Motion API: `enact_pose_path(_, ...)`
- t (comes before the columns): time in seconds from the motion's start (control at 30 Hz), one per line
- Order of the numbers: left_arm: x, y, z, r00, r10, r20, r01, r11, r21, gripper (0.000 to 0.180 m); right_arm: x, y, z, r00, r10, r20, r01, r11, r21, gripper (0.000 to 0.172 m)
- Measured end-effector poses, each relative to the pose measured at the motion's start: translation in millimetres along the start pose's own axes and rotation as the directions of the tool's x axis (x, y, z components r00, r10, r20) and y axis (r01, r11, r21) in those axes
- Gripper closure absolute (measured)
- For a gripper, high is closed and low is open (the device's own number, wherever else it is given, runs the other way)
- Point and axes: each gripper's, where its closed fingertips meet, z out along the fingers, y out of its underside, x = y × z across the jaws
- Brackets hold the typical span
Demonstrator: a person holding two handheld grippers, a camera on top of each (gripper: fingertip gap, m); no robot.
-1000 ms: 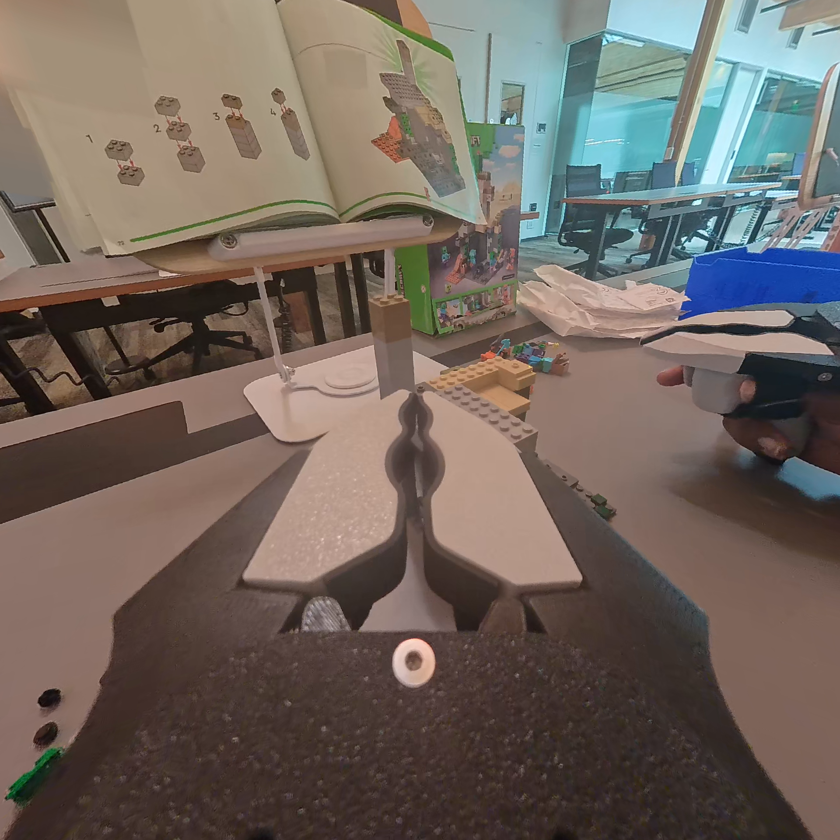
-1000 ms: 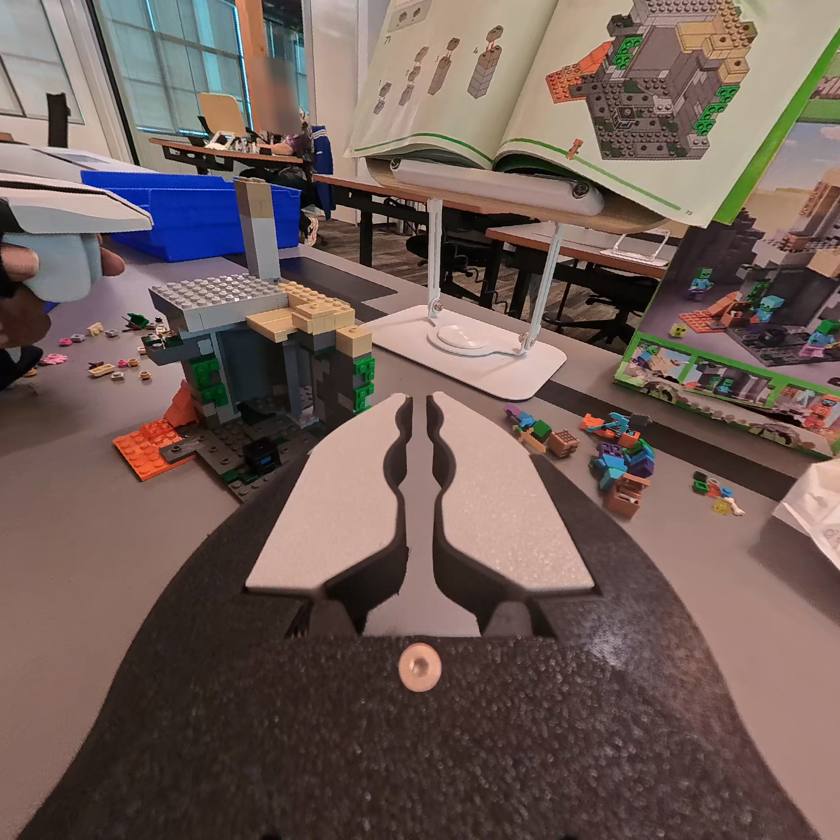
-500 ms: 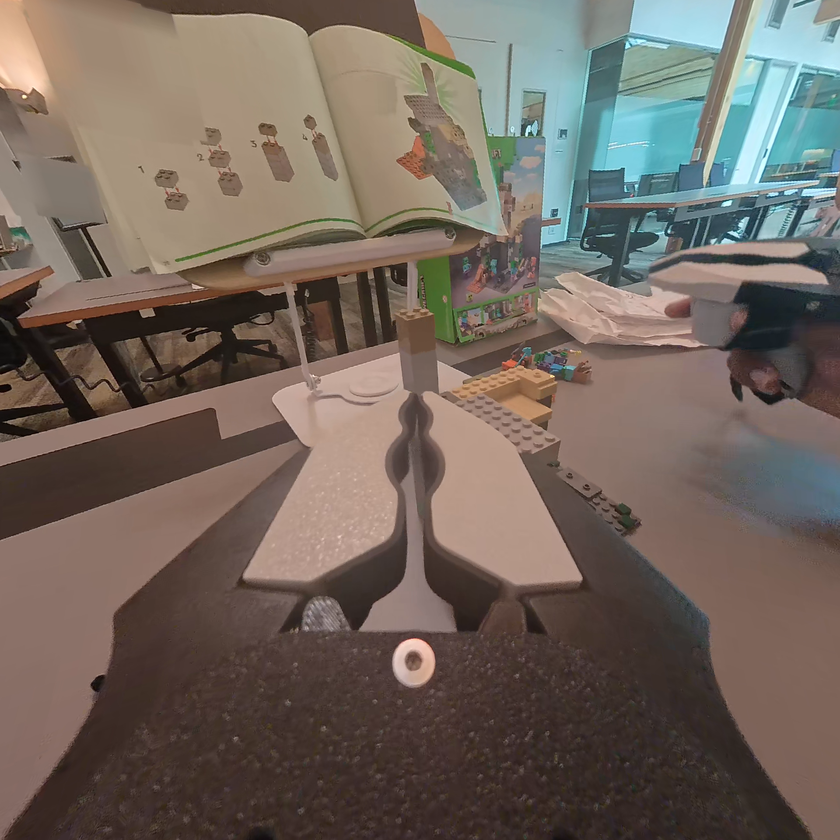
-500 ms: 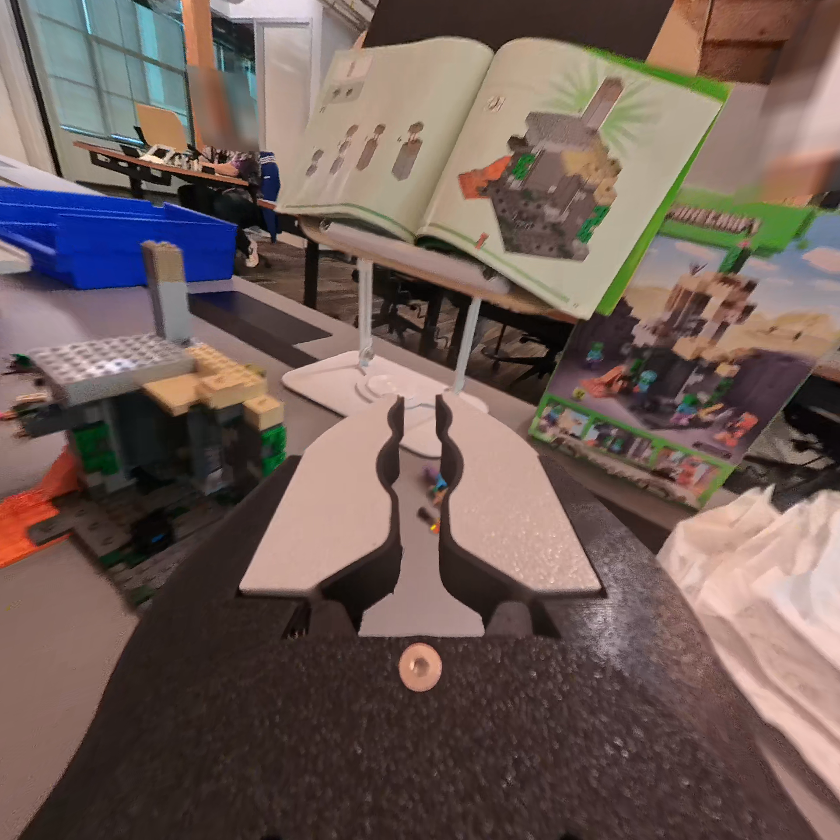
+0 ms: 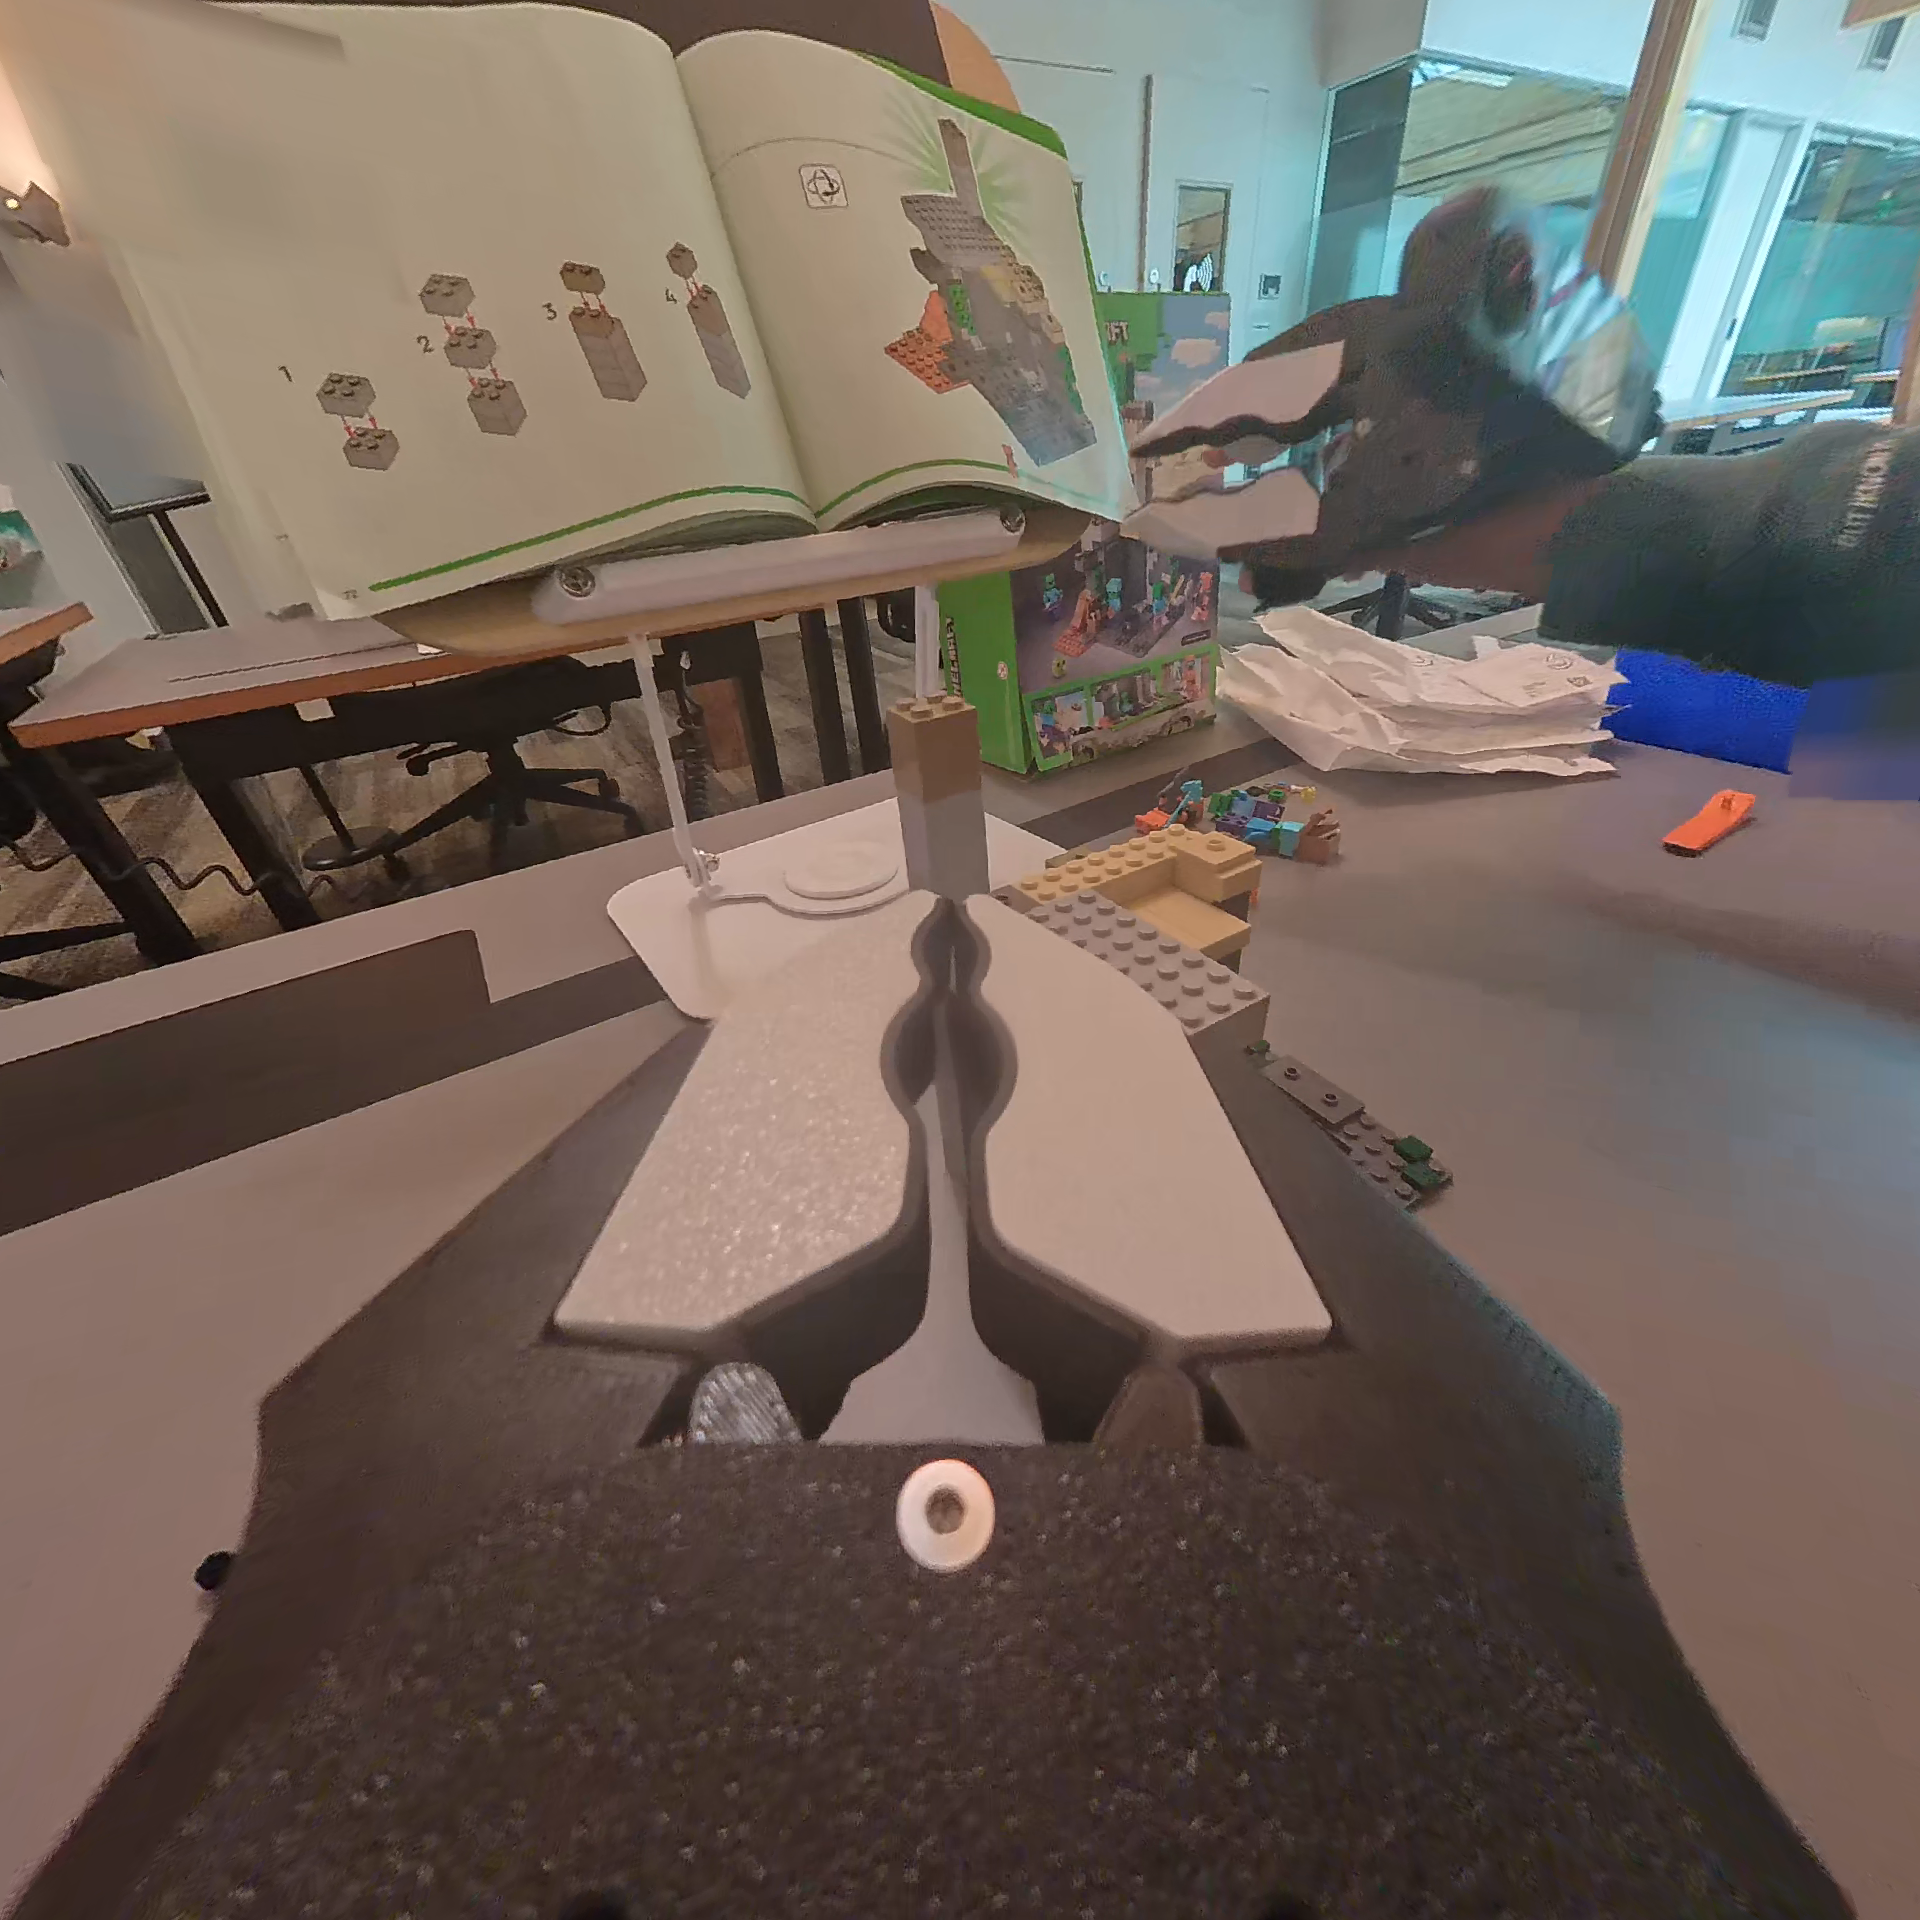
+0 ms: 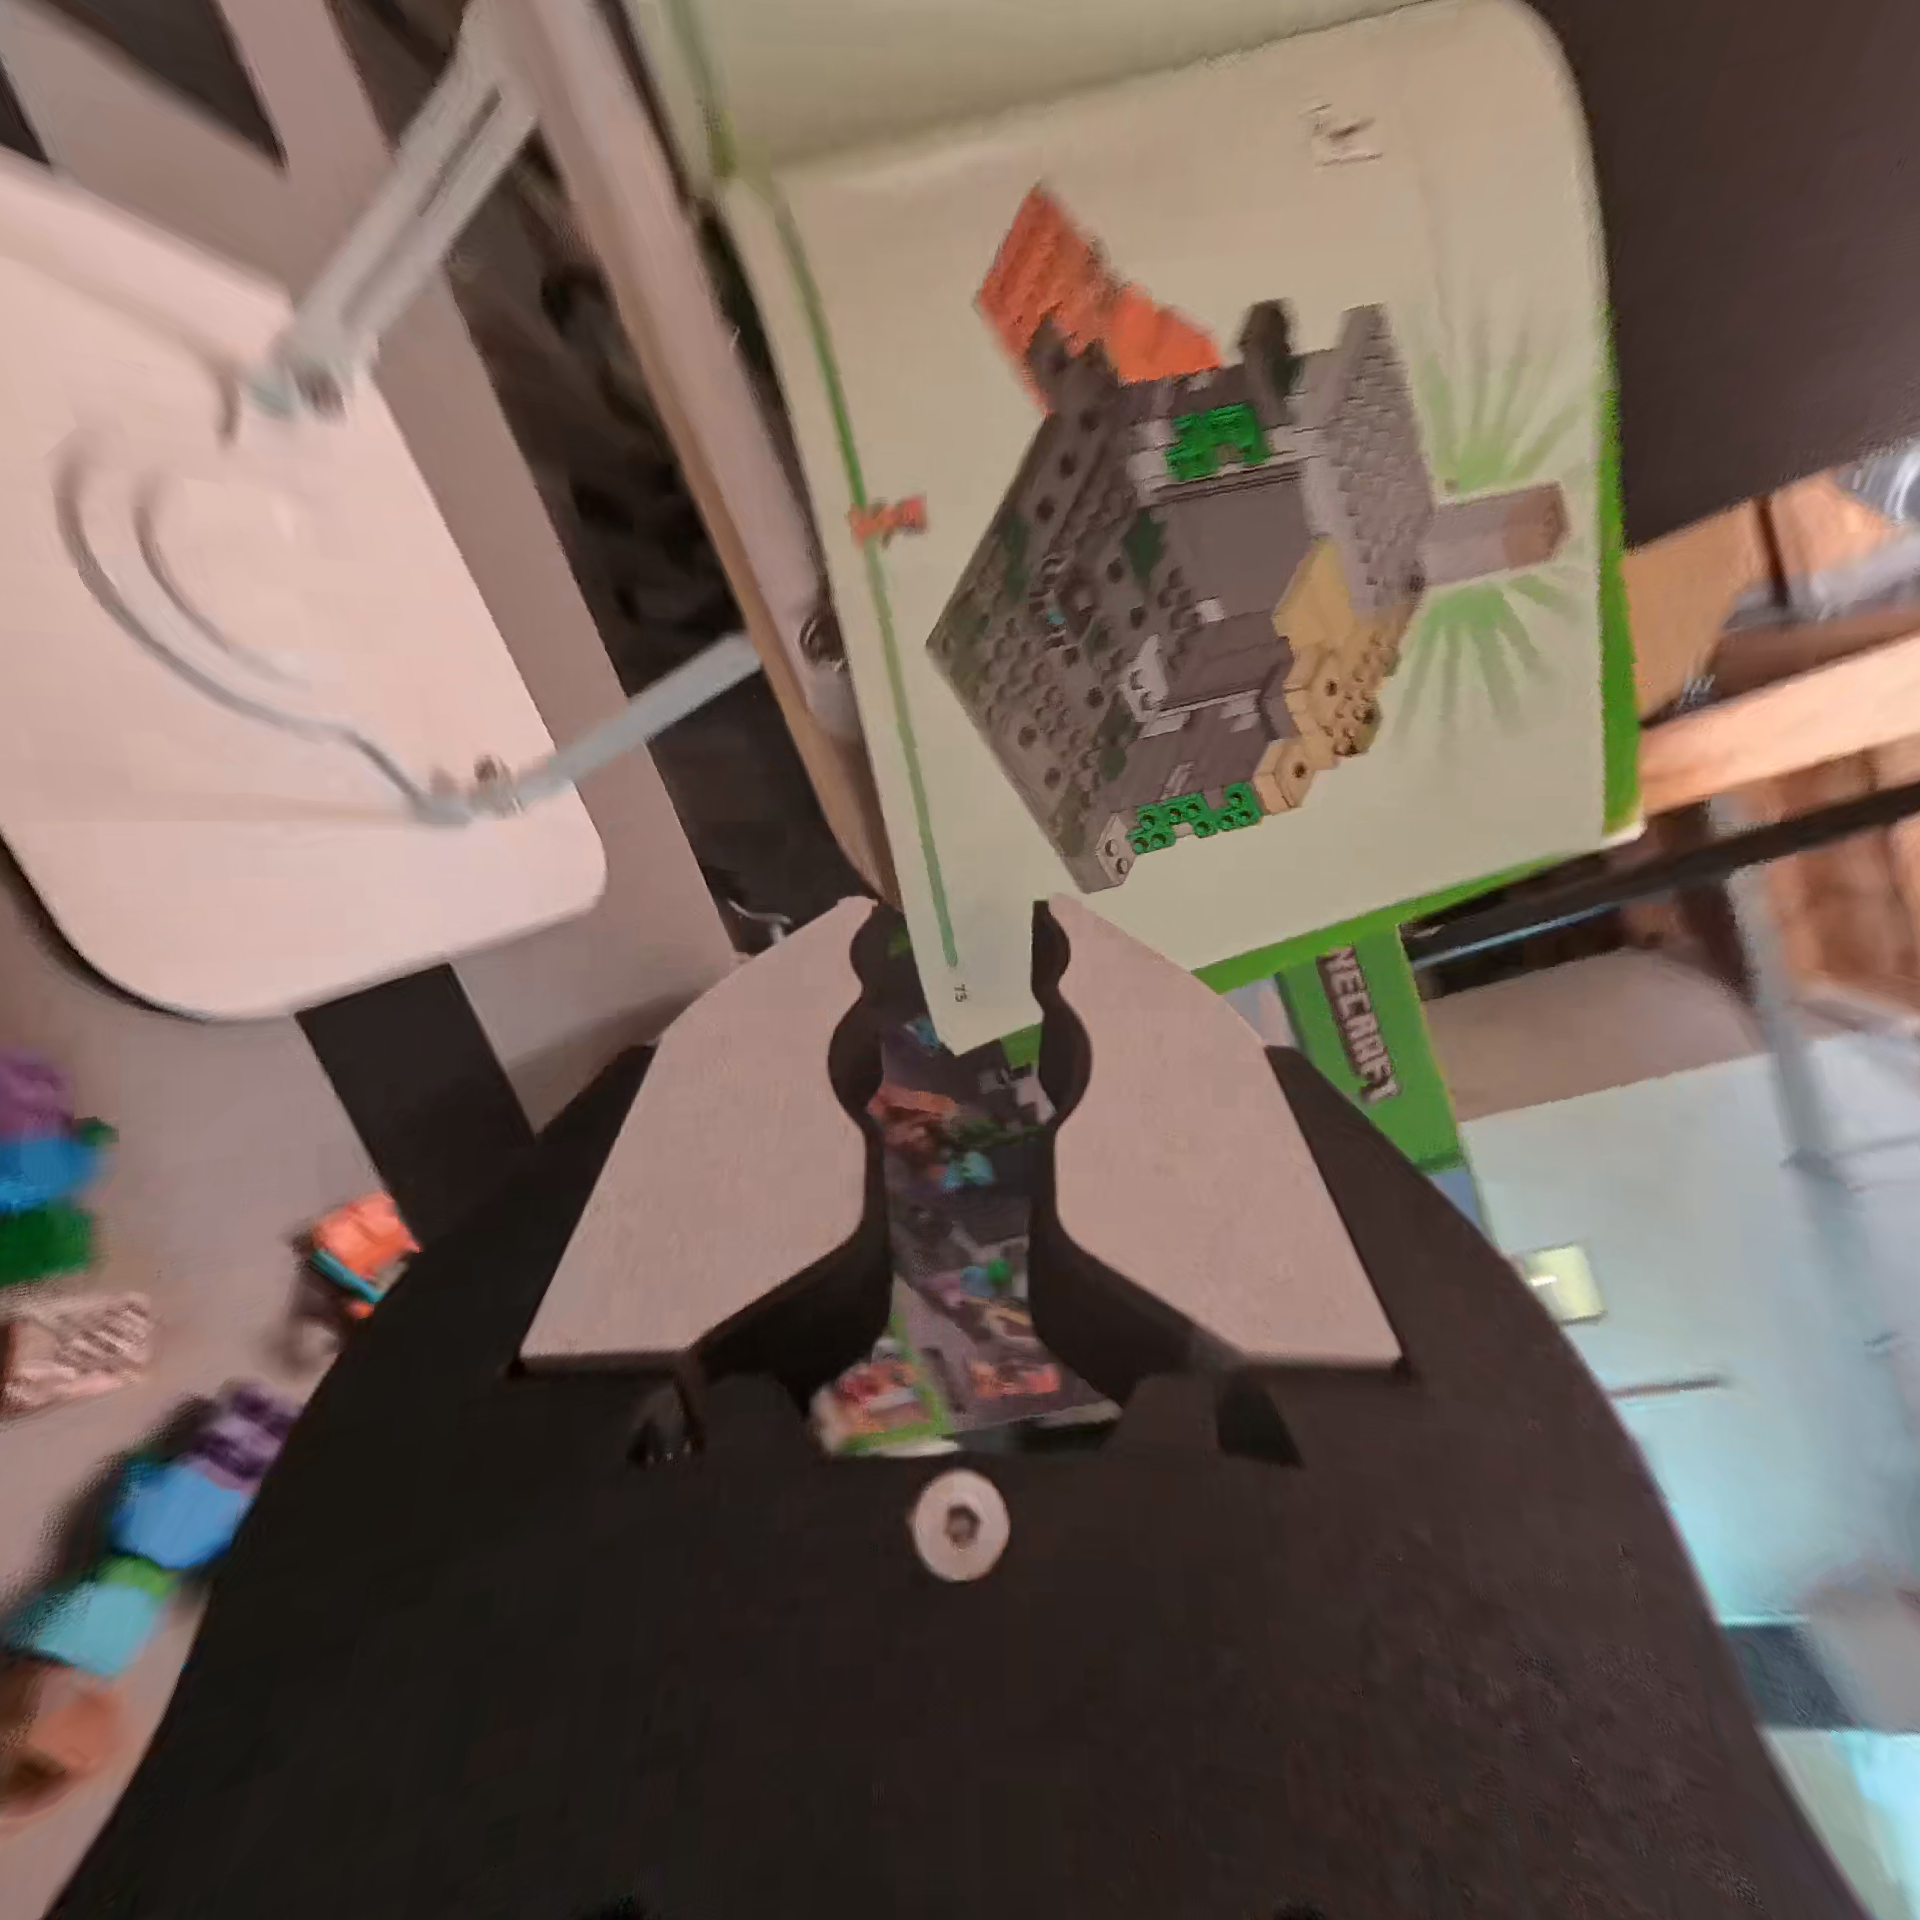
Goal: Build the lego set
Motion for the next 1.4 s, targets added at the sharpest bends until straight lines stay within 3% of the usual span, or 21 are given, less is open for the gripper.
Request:
enact_pose_path(0.13,-2.7,0.5,0.1,1.000,-0.027,-0.005,0.027,1.000,0.000,0.180,-3.6,16.0,14.5,0.984,-0.177,0.023,0.178,0.983,-0.038,0.145)
enact_pose_path(0.27,-3.9,0.6,0.0,0.998,-0.057,-0.013,0.057,0.998,0.002,0.180,-4.1,18.1,17.8,0.974,-0.223,0.042,0.225,0.974,-0.033,0.150)
enact_pose_path(0.8,0.7,5.3,3.0,0.994,-0.101,-0.050,0.100,0.995,-0.015,0.180,-1.3,22.4,12.0,0.982,-0.128,0.141,0.130,0.992,-0.005,0.163)
enact_pose_path(1.4,5.8,8.2,4.7,0.990,-0.110,-0.083,0.107,0.994,-0.035,0.180,-4.4,18.1,5.9,0.910,0.055,0.411,-0.057,0.998,-0.009,0.165)
